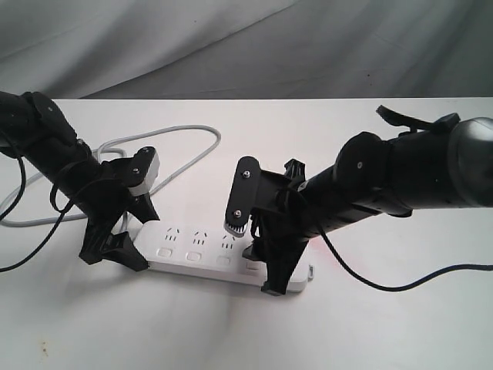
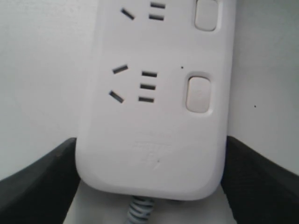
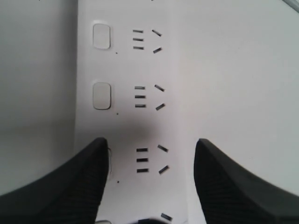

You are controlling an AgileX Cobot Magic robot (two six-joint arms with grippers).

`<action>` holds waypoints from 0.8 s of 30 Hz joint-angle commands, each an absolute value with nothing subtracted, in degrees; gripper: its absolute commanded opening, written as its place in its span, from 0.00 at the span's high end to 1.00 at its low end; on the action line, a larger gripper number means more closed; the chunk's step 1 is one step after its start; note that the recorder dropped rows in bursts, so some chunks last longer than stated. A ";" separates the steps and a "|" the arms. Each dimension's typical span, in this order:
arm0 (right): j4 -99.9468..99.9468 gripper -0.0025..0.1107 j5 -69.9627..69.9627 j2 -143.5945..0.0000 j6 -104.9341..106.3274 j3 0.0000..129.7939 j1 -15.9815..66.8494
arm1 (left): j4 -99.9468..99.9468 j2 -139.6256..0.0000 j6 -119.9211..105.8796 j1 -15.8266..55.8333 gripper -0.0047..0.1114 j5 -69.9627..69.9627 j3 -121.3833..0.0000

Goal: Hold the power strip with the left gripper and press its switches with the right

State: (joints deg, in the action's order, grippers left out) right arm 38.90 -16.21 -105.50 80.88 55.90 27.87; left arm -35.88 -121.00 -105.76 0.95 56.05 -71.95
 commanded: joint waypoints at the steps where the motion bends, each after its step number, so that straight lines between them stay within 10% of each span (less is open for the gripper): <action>1: 39.13 0.52 -15.88 -106.44 80.68 55.66 27.44 | -35.80 -120.92 -105.09 1.32 0.50 56.99 -72.12; 24: 38.98 0.52 -16.09 -109.46 81.18 55.66 27.31 | -35.80 -120.92 -105.09 1.32 0.50 56.99 -72.12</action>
